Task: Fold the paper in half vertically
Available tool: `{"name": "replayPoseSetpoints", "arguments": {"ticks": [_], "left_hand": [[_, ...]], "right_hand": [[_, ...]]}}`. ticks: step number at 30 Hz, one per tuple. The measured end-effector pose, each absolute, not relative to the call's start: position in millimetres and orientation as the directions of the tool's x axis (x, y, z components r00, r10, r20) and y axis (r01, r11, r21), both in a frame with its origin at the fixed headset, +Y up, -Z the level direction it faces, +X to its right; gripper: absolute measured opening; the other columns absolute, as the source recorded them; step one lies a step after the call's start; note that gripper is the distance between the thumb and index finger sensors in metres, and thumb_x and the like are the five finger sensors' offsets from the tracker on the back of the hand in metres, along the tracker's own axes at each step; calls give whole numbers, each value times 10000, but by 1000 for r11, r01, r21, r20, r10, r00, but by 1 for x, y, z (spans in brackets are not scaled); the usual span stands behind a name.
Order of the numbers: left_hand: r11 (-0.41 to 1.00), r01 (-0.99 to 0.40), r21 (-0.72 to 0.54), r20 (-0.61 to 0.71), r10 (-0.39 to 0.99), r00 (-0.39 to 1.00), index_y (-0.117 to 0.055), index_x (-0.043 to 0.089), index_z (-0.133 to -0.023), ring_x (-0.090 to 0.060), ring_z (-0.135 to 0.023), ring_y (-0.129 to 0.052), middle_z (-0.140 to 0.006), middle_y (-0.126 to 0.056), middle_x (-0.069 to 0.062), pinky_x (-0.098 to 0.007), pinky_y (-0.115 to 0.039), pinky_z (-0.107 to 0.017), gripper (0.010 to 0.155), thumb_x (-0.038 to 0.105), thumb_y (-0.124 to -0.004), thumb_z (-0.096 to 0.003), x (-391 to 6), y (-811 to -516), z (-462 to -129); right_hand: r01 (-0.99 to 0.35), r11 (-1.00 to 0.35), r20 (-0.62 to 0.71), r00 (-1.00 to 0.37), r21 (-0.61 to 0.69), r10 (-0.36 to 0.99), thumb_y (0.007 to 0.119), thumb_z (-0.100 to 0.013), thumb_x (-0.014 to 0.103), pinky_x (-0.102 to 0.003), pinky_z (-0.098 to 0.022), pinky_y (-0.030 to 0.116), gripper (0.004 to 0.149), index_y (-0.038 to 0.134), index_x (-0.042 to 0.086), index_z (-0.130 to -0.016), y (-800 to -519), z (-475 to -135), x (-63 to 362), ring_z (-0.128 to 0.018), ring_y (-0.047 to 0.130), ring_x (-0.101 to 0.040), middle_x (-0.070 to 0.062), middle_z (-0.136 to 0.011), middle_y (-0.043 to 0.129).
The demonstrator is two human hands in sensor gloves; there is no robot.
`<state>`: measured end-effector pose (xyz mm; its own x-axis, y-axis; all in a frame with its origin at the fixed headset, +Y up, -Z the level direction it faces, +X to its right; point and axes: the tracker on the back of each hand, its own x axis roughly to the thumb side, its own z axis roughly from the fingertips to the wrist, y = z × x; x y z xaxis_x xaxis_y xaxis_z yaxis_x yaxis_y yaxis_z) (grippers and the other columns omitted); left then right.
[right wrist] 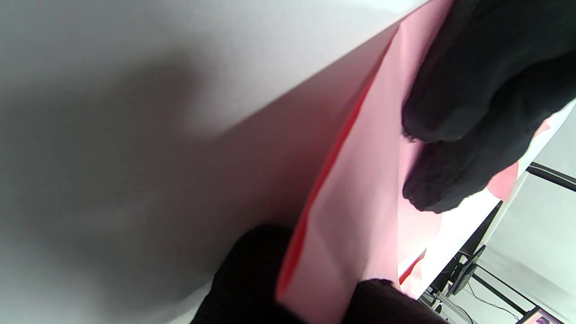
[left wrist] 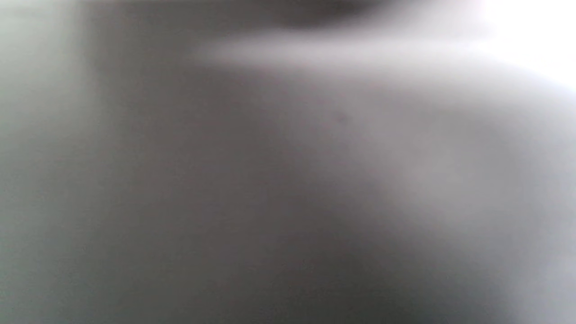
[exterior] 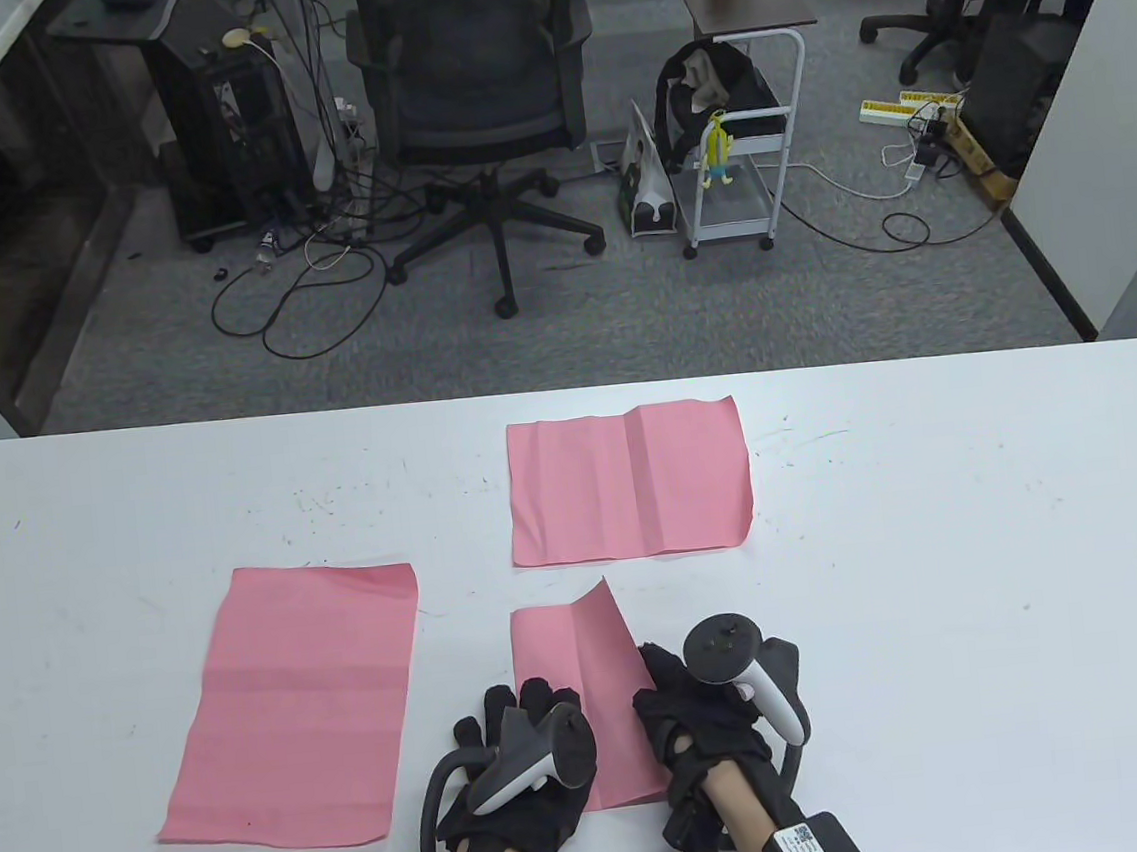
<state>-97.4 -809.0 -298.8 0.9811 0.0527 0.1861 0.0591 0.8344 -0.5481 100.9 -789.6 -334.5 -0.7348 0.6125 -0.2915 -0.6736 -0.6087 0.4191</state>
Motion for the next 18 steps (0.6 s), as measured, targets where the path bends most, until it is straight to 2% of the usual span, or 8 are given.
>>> {"name": "replayPoseSetpoints", "arguments": {"ticks": [11,18], "left_hand": [[837,57,-545,183,52,982,27,265,-1162,-484,-1115,34,-1225,88,-85,-733,-128,-778,739,557,-329,-584,-97,-810,-298],[896,43,-442,169,37,985,-79,281,-1189,-462,-1158,-62,-1272,-42,-85,-730,-184,-790,733,566,-368,-579,-97,-794,-296]], "right_hand": [[-669,-610,-291,-739,425,608,772,-488,347,-238,-365,871,563,564,258,-1003,-789,-334,100,-509,1013,-10,94,-843,870],[-670,-611,-291,-738,421,609,766,-489,345,-238,-368,864,563,558,257,-1005,-789,-333,100,-511,1008,-10,94,-845,867]]}}
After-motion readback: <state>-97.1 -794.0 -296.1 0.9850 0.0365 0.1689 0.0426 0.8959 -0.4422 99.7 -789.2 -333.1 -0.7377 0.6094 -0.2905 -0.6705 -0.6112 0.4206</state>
